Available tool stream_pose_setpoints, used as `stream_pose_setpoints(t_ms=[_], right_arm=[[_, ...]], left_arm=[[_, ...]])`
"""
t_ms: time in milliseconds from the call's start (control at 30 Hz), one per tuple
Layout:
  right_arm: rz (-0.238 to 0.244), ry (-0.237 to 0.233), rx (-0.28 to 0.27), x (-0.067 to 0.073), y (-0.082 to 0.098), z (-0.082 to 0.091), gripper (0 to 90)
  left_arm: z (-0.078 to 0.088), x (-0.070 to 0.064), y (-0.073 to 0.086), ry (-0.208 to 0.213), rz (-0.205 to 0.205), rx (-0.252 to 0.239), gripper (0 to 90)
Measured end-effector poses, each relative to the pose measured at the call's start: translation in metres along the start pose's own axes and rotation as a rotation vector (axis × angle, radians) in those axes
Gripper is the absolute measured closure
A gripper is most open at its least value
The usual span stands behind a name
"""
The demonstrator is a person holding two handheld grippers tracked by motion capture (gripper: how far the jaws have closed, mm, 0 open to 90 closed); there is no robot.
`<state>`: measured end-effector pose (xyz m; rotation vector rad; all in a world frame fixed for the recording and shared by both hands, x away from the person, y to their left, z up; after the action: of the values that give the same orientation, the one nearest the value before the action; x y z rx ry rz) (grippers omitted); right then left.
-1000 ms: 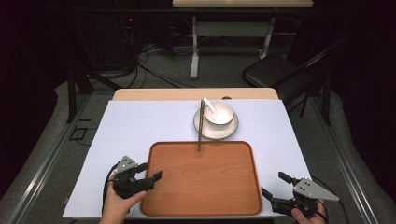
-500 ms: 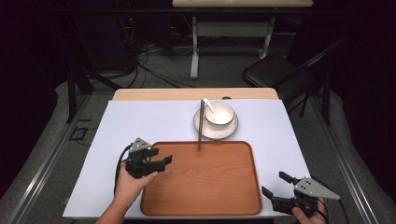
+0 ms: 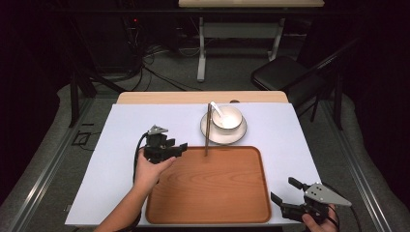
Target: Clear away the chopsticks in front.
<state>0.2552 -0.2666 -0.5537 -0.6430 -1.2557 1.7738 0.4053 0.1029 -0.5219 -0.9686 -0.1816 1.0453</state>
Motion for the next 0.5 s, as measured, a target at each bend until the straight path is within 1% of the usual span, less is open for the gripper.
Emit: stream_pose_setpoints(t_ms=[100, 167, 200, 233, 267, 300, 367, 400, 433, 467, 500], right_arm=[[-0.003, 0.000, -0.001, 0.000, 0.000, 0.000, 14.8], [0.000, 0.000, -0.001, 0.000, 0.000, 0.000, 14.9], [0.000, 0.000, -0.001, 0.000, 0.000, 0.000, 14.9], [0.000, 0.000, -0.001, 0.000, 0.000, 0.000, 14.8], [0.001, -0.001, 0.000, 0.000, 0.000, 0.000, 14.9], [0.003, -0.001, -0.002, 0.000, 0.000, 0.000, 14.9], [0.003, -0.001, -0.003, 0.000, 0.000, 0.000, 14.9], [0.003, -0.001, -0.003, 0.000, 0.000, 0.000, 14.9], [0.001, -0.001, -0.002, 0.000, 0.000, 0.001, 14.9], [0.001, -0.001, -0.001, 0.000, 0.000, 0.001, 14.9], [0.001, -0.001, -0.001, 0.000, 0.000, 0.000, 14.9]], left_arm=[[-0.008, 0.002, -0.005, -0.014, -0.006, 0.000, 42.3], [-0.014, 0.004, -0.008, -0.009, 0.011, -0.004, 42.4], [-0.014, 0.004, -0.008, -0.009, 0.011, -0.004, 42.4], [-0.017, 0.004, -0.010, -0.014, 0.022, -0.007, 42.4], [-0.022, 0.004, -0.012, -0.009, 0.034, 0.006, 43.0], [-0.022, 0.004, -0.012, -0.009, 0.034, 0.006, 43.0], [-0.028, 0.003, -0.015, -0.004, 0.058, 0.010, 42.9], [-0.028, 0.003, -0.015, -0.004, 0.058, 0.010, 42.9], [-0.033, 0.003, -0.019, -0.003, 0.074, 0.008, 42.9], [-0.035, 0.003, -0.021, -0.008, 0.079, 0.005, 42.9], [-0.038, 0.003, -0.023, -0.014, 0.085, 0.013, 42.6]])
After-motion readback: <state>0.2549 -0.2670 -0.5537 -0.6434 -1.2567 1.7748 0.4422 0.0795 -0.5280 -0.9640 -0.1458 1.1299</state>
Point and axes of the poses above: each handheld gripper's, and its own axes: z roughly backward along the jaws, y roughly out of its underside, x roughly to its left, the point moved 6 cm from there along -z, roughly forward along the jaws, and after that the axes turned 3 degrees about y, right-handed, at the moved point
